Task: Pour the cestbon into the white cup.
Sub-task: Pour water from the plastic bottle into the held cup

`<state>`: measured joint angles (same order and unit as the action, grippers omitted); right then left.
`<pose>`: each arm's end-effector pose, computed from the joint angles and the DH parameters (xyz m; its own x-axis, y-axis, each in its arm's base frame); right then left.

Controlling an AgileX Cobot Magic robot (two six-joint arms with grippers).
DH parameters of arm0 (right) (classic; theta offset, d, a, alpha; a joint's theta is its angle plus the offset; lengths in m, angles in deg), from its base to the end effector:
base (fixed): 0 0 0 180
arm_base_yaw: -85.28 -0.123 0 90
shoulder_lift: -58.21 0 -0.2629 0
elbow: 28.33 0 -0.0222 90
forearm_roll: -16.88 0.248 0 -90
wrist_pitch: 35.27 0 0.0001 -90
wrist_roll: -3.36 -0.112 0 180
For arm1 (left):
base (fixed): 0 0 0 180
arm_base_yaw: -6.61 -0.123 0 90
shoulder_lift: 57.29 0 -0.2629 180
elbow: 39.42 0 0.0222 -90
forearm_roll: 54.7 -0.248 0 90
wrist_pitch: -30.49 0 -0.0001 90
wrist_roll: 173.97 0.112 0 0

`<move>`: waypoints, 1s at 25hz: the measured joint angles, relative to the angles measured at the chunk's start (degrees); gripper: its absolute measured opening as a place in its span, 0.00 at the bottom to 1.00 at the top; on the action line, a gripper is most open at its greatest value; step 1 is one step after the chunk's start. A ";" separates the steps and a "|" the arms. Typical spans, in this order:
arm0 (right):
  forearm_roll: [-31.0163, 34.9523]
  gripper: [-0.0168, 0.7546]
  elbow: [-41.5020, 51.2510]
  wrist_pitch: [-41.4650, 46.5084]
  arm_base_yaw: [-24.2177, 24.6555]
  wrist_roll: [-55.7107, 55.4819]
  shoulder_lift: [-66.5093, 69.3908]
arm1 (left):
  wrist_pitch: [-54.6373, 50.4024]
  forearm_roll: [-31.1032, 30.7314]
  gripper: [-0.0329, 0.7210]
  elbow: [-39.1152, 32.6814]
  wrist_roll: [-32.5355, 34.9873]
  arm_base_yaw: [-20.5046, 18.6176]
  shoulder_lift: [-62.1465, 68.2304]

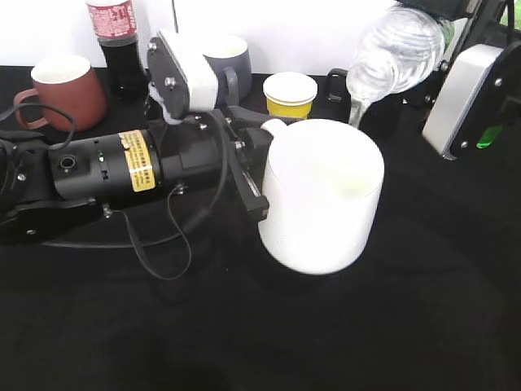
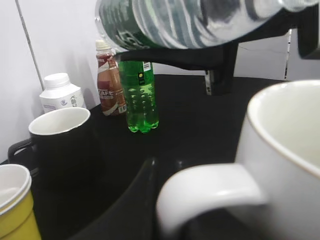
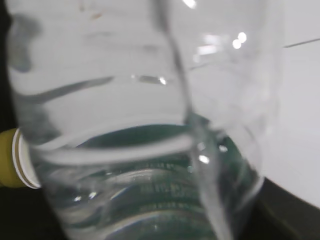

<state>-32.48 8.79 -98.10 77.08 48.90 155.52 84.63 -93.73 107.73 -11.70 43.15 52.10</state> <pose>0.2942 0.1187 0.2365 0.7723 -0.6036 -0.1982 -0.0963 0.1971 -0.9756 0.2493 -0.2558 0.1797 0.0510 0.1051 -0.9932 0.9218 0.3777 0.0873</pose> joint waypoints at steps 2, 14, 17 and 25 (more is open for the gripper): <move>-0.05 0.64 0.00 0.00 0.00 1.38 0.00 | 0.00 -2.84 0.12 0.00 0.00 0.00 0.00; -0.10 0.64 0.00 0.00 0.00 5.87 0.00 | -0.05 -4.43 0.12 0.00 0.00 0.00 0.00; -0.10 0.64 0.00 -0.05 0.00 7.00 0.00 | -0.22 -4.43 0.12 0.00 0.00 0.00 0.00; -0.10 0.64 0.00 -1.50 0.00 10.65 -0.15 | -0.43 -4.68 0.12 0.00 0.00 0.00 0.00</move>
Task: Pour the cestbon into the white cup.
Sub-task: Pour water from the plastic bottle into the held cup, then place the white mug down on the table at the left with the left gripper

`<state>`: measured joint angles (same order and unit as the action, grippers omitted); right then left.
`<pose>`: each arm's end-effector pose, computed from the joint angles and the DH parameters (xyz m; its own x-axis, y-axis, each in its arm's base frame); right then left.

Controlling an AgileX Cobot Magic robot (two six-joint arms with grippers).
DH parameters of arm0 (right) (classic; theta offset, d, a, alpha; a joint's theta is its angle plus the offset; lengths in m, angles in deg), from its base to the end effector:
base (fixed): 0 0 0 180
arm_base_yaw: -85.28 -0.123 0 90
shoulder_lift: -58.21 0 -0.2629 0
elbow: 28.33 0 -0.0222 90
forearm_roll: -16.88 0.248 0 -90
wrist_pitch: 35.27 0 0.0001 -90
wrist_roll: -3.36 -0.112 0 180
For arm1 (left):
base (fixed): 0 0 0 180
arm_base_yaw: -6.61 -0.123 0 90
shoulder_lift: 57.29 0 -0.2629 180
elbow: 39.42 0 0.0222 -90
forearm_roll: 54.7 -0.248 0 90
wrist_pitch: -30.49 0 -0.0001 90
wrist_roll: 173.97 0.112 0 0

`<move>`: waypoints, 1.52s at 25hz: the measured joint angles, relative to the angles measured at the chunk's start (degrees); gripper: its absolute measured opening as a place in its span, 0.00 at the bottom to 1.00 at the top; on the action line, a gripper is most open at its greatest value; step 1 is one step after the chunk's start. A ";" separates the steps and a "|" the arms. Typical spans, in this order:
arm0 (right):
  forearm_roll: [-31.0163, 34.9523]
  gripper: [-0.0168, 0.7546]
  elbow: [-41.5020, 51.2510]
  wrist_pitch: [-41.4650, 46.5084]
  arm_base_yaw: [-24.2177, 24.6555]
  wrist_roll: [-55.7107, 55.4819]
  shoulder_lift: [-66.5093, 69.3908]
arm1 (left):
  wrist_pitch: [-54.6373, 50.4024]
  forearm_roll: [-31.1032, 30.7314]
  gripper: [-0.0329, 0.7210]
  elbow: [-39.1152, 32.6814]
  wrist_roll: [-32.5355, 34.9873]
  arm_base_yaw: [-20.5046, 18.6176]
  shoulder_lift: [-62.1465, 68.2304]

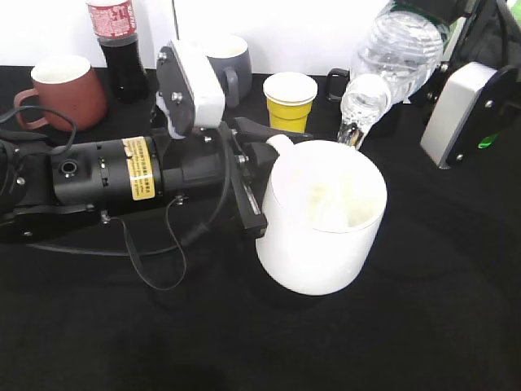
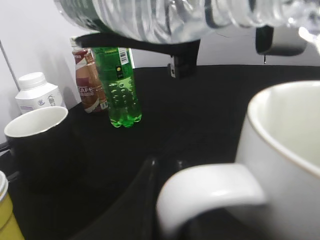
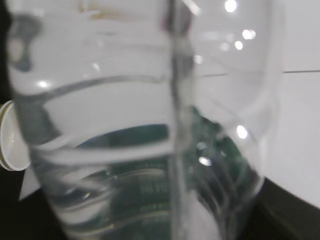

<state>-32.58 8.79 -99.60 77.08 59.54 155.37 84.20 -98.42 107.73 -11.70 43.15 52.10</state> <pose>0.2923 0.1196 0.2396 0.7866 -0.6173 -0.0104 0.0641 0.0984 -0.9931 0.2432 -0.2578 0.1760 0.0862 0.1472 -0.9854 0.9402 0.3151 0.1293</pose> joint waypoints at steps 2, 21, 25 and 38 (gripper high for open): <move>0.05 0.64 0.00 -0.20 0.00 1.06 -0.05 | -0.05 -0.18 0.12 0.00 0.00 0.00 0.00; 0.86 0.64 0.00 -1.02 0.00 3.69 -0.17 | -0.49 -0.55 0.12 0.00 0.26 0.00 0.00; 0.31 0.64 0.00 -1.16 0.00 -17.74 -0.17 | 0.26 5.14 0.12 0.00 0.26 0.00 0.39; 0.89 0.64 0.00 5.48 0.00 -85.60 -0.23 | -2.69 21.80 0.12 -0.06 6.97 -14.72 -4.07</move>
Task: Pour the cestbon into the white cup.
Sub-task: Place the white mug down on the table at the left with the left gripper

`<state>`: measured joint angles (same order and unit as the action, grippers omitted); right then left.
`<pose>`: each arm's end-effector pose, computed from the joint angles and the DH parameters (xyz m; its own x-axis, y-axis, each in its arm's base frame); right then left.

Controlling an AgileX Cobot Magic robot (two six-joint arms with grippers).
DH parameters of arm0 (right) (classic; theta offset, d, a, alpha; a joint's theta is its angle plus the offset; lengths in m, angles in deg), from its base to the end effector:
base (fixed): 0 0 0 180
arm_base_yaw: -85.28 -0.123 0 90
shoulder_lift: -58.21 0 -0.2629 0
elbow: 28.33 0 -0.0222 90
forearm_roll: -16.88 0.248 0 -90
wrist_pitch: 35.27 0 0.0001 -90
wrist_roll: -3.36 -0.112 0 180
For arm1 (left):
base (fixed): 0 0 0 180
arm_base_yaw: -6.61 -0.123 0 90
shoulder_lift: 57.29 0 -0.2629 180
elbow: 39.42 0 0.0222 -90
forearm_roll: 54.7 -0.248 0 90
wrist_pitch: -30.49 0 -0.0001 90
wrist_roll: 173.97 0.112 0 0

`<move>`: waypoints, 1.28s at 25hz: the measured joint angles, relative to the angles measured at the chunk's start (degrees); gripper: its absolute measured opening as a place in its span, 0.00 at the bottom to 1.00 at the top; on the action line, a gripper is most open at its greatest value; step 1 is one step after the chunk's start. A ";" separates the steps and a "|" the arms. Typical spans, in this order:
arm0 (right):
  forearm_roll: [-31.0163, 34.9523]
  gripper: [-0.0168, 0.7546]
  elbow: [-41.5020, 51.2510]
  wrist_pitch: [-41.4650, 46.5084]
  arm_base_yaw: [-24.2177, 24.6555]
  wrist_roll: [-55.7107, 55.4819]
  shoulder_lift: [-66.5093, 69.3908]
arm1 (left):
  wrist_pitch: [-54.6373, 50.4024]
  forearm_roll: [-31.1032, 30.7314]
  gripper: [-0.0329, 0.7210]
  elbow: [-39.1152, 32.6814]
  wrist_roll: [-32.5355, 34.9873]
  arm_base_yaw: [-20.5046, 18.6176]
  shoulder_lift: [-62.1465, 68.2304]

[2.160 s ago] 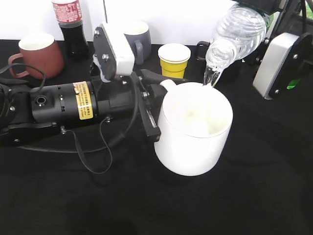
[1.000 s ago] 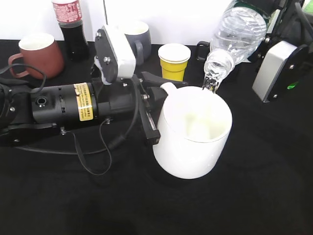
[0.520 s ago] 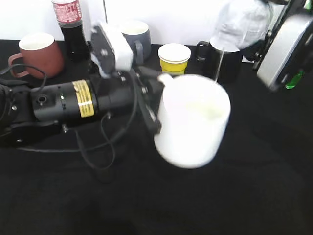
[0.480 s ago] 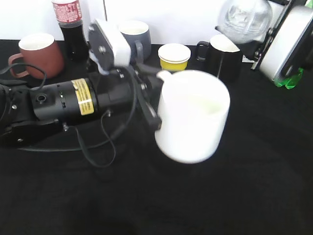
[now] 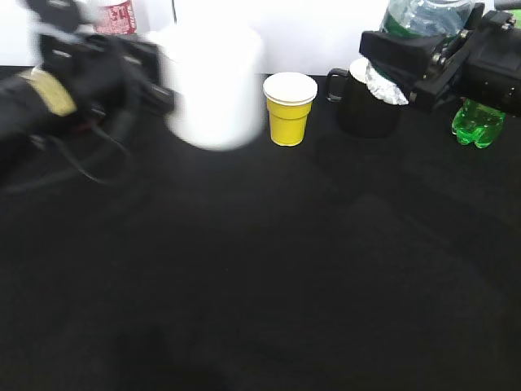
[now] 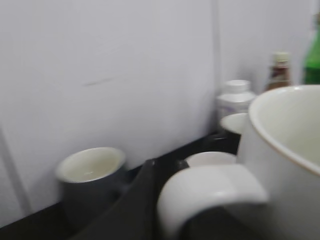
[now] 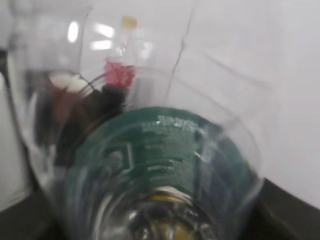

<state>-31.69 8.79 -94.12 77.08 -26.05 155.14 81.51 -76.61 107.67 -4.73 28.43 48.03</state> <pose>0.2978 0.1155 0.2327 0.0736 -0.0024 -0.9973 -0.7421 0.6679 -0.0564 0.3207 -0.1634 0.2075 0.0484 0.0424 -0.9979 0.6232 0.7795 0.0634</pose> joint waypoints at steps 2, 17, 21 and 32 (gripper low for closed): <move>0.84 0.64 0.00 0.00 0.00 0.00 0.00 | -0.24 0.70 0.12 0.00 0.06 -4.21 -0.06; 1.66 0.64 0.00 0.37 0.00 -0.16 0.00 | 11.08 21.09 0.12 7.50 9.18 -4.02 23.92; 1.66 0.64 0.00 0.37 0.00 -0.16 0.00 | 11.47 21.92 0.13 13.01 9.18 -4.02 29.18; 1.77 0.64 0.00 1.67 0.00 -0.16 0.00 | 16.93 20.60 0.44 5.26 7.87 -4.02 26.16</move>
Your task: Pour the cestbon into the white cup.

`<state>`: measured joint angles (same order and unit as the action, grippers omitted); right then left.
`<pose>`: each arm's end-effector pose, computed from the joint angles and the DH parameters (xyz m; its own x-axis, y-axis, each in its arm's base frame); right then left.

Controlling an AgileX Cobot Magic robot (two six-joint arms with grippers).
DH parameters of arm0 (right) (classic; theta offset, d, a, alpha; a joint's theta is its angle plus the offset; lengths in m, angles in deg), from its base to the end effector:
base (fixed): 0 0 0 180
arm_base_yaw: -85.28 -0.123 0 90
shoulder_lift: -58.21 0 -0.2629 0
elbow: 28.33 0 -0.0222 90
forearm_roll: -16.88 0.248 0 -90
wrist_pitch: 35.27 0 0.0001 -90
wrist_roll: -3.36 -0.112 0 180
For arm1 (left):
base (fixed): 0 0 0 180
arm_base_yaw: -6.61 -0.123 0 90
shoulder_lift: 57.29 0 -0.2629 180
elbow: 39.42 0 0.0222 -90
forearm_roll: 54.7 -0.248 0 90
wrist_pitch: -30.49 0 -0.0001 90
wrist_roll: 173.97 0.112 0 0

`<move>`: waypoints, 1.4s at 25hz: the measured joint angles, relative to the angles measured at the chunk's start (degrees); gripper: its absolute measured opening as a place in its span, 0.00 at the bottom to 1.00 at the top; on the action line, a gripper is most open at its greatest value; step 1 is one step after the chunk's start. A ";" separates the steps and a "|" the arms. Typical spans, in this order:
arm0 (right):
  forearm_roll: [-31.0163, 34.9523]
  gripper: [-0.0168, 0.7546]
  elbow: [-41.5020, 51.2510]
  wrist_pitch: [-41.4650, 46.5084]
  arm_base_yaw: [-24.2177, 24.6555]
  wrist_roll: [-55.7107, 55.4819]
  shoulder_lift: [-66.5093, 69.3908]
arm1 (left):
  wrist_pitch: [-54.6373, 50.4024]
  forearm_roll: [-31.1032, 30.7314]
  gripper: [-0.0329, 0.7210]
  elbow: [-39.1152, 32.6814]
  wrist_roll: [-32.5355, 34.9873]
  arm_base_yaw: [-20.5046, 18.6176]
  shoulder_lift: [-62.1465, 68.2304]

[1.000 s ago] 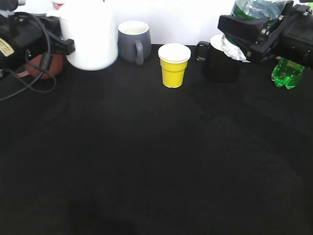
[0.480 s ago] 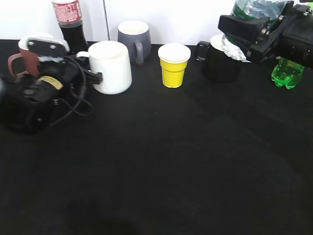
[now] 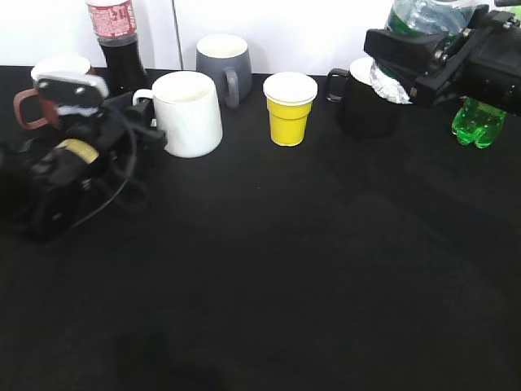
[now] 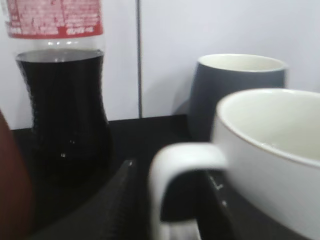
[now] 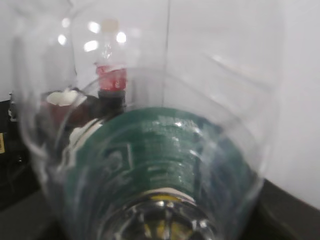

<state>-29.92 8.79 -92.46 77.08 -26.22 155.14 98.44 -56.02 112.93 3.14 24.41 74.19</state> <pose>0.3009 0.1126 0.2315 0.0511 0.0017 -0.9987 -0.7181 0.6950 -0.0356 0.3755 -0.1231 0.0937 -0.0333 -0.0332 -0.9989 0.3248 0.9448 -0.0422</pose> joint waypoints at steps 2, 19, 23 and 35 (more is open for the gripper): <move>2.79 0.64 0.00 -1.21 0.00 -0.12 0.00 | 0.99 -0.16 0.44 -5.59 0.00 0.00 -3.94; 27.55 0.64 -0.05 -7.71 0.00 19.75 29.07 | -13.04 -13.10 0.44 -21.10 -0.43 0.00 -33.47; 27.67 0.85 -0.05 -6.68 0.00 19.87 29.12 | -13.09 -13.45 0.44 -21.10 -0.43 0.00 -33.86; 28.05 0.86 9.00 35.53 0.00 18.38 -1.47 | -50.28 -13.92 0.44 -19.36 -8.16 0.00 -38.26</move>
<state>-1.87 17.79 -56.92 77.08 -7.84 153.67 48.16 -69.93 93.58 -5.02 24.41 35.93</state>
